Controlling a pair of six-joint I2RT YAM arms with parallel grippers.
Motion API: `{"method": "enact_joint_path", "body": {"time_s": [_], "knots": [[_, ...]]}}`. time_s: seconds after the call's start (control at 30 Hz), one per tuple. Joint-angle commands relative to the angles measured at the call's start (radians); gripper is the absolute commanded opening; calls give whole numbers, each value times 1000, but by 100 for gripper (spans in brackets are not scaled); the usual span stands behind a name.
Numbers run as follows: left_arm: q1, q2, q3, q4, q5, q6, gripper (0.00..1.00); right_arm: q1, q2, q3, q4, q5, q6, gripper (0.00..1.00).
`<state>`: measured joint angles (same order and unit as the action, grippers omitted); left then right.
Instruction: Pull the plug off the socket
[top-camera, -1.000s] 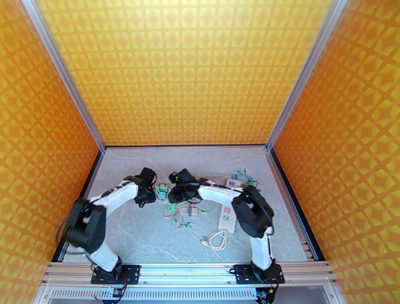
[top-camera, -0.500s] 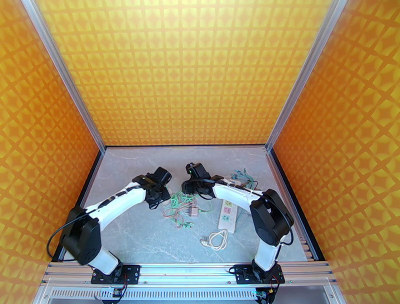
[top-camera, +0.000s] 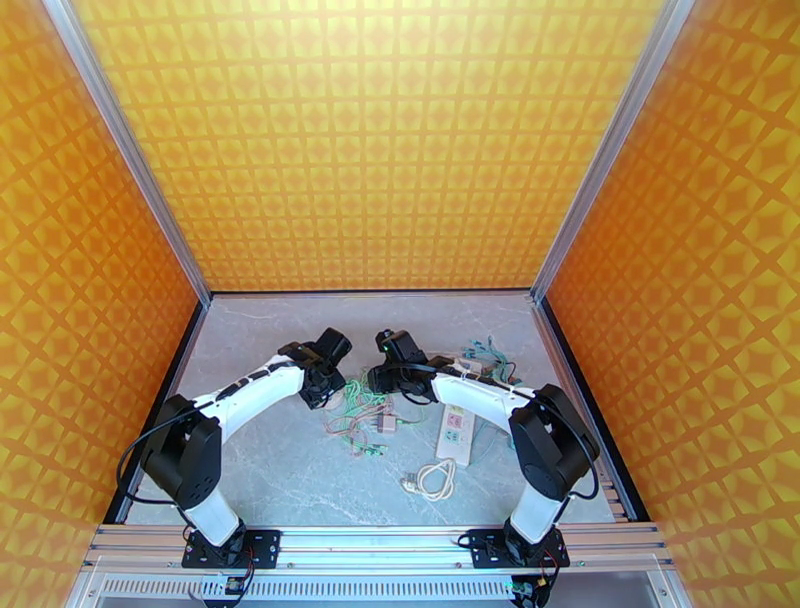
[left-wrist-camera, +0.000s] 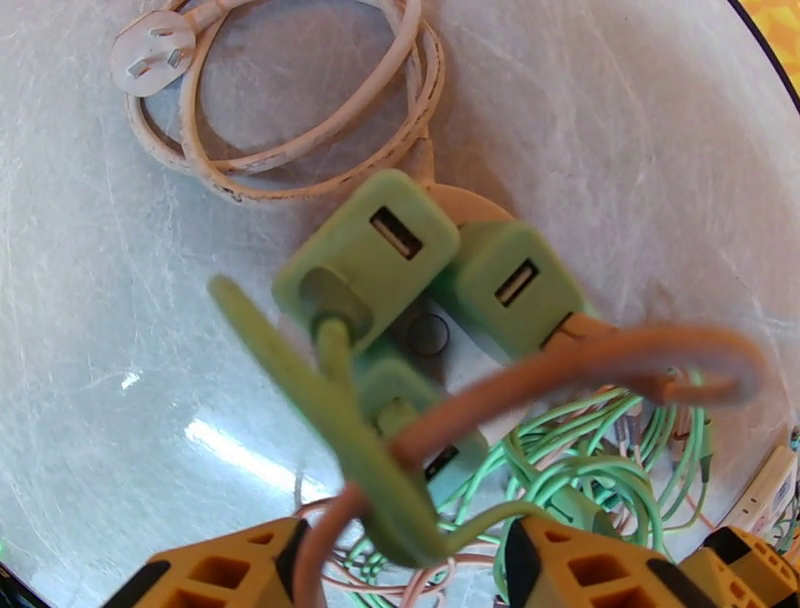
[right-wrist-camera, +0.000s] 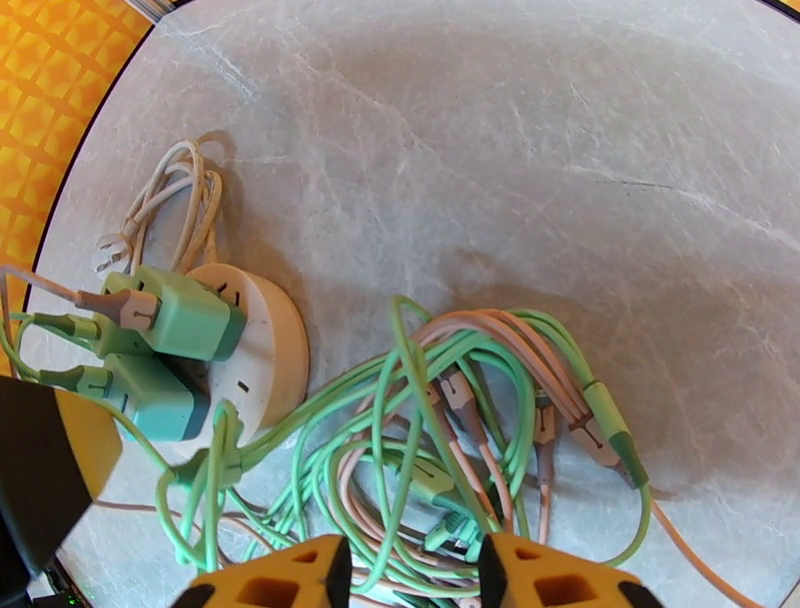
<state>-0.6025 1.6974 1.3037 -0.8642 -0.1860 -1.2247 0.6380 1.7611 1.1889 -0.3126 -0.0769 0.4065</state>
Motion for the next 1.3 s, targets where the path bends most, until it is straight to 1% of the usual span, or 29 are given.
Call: {"method": "enact_joint_path", "body": {"time_s": [0.0,0.13,0.27,0.4,0.7,0.9,1.07,1.2,1.27], "knots": [[-7,-61,16,-39,-38,-55,56,-6,-29,-14,24,16,-16,40],[-7,-53,23,-44,-46,-79,55,-8,-25,-8,35,8,-9,40],[-19,-64,16,16,-56,-75,55,-9,-26,-6,32,11,-15,40],[-13,5,59,-47,-55,-85,56,-10,-28,-12,33,11,-17,40],[-4,146,95,-70,-55,-124,56,-11,-36,-15,33,5,-15,40],[16,166,89,-55,-57,-122,56,-11,-47,-20,31,8,-16,41],[29,167,100,-61,-89,-111,56,-11,-47,-29,26,-1,-13,41],[43,169,81,-46,-100,-103,54,-11,-46,-29,30,-11,-7,41],[52,174,70,-33,-100,-97,52,-11,-44,-28,30,-17,-5,41]]}}
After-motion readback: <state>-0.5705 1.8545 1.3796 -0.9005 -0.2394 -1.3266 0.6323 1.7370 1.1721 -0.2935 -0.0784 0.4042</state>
